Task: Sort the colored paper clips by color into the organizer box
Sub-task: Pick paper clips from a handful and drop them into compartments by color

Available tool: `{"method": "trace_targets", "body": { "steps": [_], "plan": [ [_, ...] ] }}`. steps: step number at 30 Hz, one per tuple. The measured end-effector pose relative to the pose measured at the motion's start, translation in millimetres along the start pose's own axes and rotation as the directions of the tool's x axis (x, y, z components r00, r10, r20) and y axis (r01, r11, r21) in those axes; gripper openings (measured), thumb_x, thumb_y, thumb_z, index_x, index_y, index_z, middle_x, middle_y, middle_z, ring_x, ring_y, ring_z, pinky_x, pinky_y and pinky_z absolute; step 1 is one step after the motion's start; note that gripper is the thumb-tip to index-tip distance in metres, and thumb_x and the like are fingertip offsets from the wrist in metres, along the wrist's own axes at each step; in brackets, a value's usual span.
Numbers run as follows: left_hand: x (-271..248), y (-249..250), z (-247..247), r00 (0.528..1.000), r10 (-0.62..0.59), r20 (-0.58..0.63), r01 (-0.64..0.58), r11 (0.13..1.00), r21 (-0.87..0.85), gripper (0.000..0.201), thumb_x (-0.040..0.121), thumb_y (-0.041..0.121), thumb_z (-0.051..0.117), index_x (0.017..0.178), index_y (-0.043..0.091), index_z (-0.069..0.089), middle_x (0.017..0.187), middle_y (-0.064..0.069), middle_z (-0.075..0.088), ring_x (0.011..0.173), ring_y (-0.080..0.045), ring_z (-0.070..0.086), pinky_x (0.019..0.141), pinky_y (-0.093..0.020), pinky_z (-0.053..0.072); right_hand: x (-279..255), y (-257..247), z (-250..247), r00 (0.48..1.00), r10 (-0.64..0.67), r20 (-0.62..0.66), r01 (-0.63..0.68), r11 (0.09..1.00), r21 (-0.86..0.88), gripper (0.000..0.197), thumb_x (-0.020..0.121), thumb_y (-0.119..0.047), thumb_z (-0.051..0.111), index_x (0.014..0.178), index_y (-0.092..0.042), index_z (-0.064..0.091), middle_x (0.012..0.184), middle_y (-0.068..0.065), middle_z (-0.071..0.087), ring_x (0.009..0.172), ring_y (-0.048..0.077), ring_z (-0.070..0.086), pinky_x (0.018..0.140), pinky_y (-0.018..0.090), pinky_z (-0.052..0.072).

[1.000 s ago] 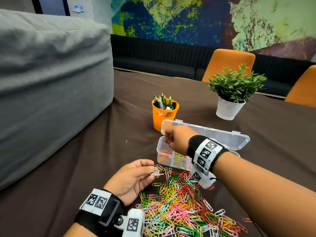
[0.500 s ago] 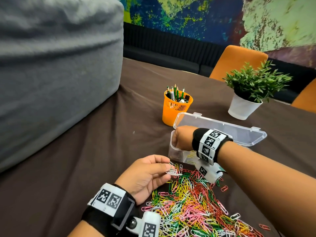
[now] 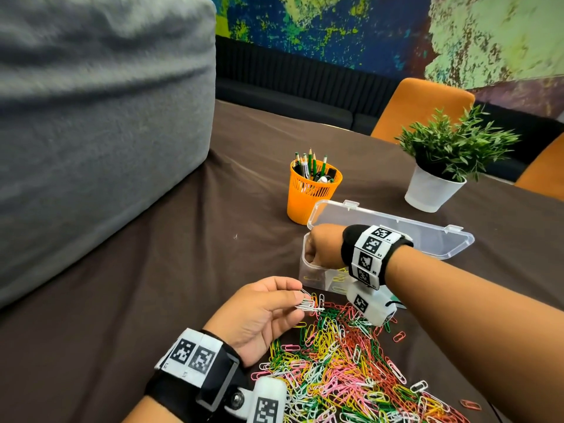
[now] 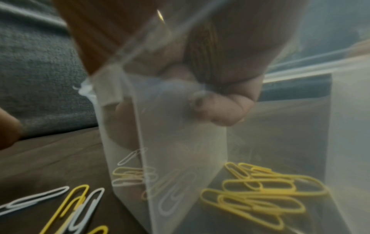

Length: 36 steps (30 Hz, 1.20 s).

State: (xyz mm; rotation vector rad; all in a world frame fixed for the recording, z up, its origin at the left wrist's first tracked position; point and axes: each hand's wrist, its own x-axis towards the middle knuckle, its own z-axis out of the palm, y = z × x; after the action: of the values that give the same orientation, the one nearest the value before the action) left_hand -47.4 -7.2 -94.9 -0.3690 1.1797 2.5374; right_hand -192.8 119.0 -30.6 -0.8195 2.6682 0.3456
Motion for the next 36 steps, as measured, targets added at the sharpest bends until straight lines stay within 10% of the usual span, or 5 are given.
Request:
{"method": "trace_targets", "body": {
  "steps": [8,19,25,36],
  "plan": [
    [-1,1,1,1.0,0.004,-0.003,-0.004,1.0,0.003,0.017,0.087,-0.008,0.064,0.101,0.001,0.064,0.08,-0.014,0.07,0.061,-0.014,0.066,0.054,-0.019,0.058,-4,7,0,0.999,-0.025,-0.034,0.025,1.0,-0.007,0.018,0.087,-0.012,0.053,0.081,-0.015,0.07,0.093,0.002,0.068,0.075,0.018,0.05,0.077,0.028,0.049],
    [1,0,2,1.0,0.001,0.012,-0.001,1.0,-0.002,0.016,0.087,-0.008,0.063,0.1,0.001,0.064,0.078,-0.012,0.07,0.06,-0.014,0.066,0.055,-0.02,0.059,0,8,0,1.0,0.006,0.006,-0.006,0.995,-0.1,0.036,0.094,-0.018,0.048,0.058,-0.015,0.047,0.073,0.003,0.049,0.075,0.025,0.045,0.072,0.028,0.045],
    [3,-1,0,1.0,-0.005,0.007,0.005,1.0,-0.019,0.016,0.087,-0.009,0.064,0.099,0.002,0.064,0.083,-0.014,0.07,0.063,-0.014,0.067,0.055,-0.02,0.059,4,1,0,0.999,0.024,0.044,-0.017,0.989,-0.145,0.012,0.097,-0.019,0.049,0.086,-0.015,0.054,0.088,0.007,0.053,0.078,0.026,0.047,0.07,0.027,0.038],
    [2,0,2,1.0,0.0,0.012,0.001,1.0,-0.016,0.017,0.087,-0.009,0.064,0.1,0.001,0.064,0.078,-0.012,0.07,0.06,-0.014,0.067,0.056,-0.02,0.059,-14,12,-12,0.999,0.005,0.034,-0.009,0.994,0.105,0.011,0.089,-0.019,0.058,0.082,-0.017,0.067,0.079,-0.003,0.06,0.071,0.015,0.054,0.066,0.021,0.042]
  ]
}}
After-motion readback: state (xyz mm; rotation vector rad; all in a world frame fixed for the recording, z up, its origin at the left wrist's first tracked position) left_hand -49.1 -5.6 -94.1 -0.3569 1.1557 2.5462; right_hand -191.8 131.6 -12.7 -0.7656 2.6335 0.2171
